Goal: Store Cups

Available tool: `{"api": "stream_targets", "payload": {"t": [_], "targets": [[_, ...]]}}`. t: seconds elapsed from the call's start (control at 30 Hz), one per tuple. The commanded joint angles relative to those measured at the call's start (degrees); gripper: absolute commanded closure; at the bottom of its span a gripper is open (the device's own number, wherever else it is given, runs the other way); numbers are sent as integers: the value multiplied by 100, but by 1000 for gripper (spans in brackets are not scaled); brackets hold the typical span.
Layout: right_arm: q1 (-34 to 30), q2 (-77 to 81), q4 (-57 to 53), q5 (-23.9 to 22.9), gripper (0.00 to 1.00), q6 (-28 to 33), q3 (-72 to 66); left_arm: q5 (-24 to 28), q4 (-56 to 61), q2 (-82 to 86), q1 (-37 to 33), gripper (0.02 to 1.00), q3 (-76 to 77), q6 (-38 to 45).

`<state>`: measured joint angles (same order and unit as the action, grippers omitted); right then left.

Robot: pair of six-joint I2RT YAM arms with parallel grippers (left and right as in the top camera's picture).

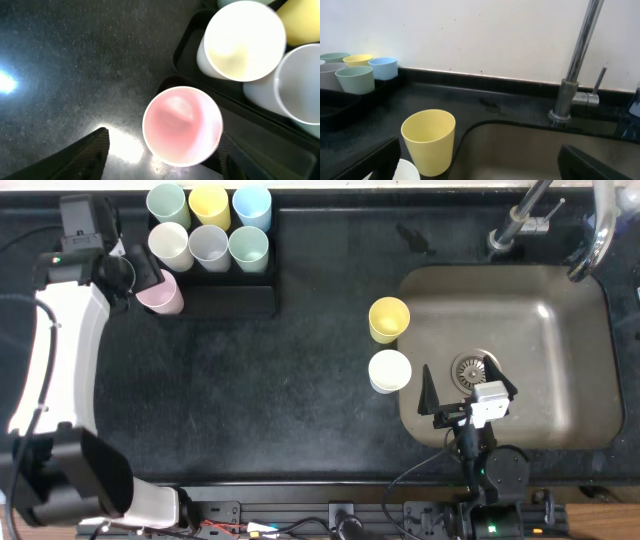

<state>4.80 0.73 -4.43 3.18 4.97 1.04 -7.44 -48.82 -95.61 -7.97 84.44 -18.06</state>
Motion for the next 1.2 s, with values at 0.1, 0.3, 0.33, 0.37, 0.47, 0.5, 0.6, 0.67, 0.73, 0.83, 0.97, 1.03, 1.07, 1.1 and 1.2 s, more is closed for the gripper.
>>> {"api": "stream_targets", "payload": {"t": [0.1, 0.3, 0.33, 0.37, 0.47, 0.5, 0.6, 0.67, 0.73, 0.83, 0.97, 1.03, 1.07, 1.1, 1.2], "targets": [[-22, -52, 28, 22, 7, 35, -76, 249, -87, 518, 468, 196, 120, -610], [-22, -52, 28, 22, 5, 35, -76, 20, -236, 479, 1950, 156, 343, -1327], [-22, -52, 28, 22, 5, 35, -76, -59, -229, 442, 2238, 152, 363, -1460], [-22, -52, 28, 22, 7, 35, -76, -98, -223, 378, 2503, 150, 400, -1585], [-22, -52, 28, 22, 7, 35, -76, -122, -201, 28, 3123, 137, 634, -1716], [-22, -52, 28, 22, 5, 35, -76, -125, -208, -160, 3311, 137, 782, -1742], [-22, -52, 28, 22, 5, 35, -76, -118, -328, -745, 3742, 141, 1357, -1790], [-22, -52, 28, 22, 5, 35, -76, -90, -662, -1088, 3941, 143, 1810, -1919], [-22, -52, 28, 22, 5, 35, -76, -2, -984, -1355, 4118, 143, 2221, -2002], [-22, -52, 28, 22, 5, 35, -76, 114, -1204, -1672, 4387, 139, 2704, -2048], [-22, -52, 28, 22, 5, 35, -76, 348, -1261, -1956, 4688, 126, 3010, -2319], [-22, -52, 28, 22, 5, 35, -76, 564, -1266, -2050, 4793, 115, 3014, -2444], [-22, -52, 28, 22, 5, 35, -76, 660, -1270, -2114, 4846, 112, 3014, -2448], [-22, -52, 28, 22, 5, 35, -76, 719, -1276, -2170, 4903, 112, 3014, -2476], [-22, -52, 28, 22, 7, 35, -76, 835, -1386, -2350, 5016, 112, 3014, -2601]]}}
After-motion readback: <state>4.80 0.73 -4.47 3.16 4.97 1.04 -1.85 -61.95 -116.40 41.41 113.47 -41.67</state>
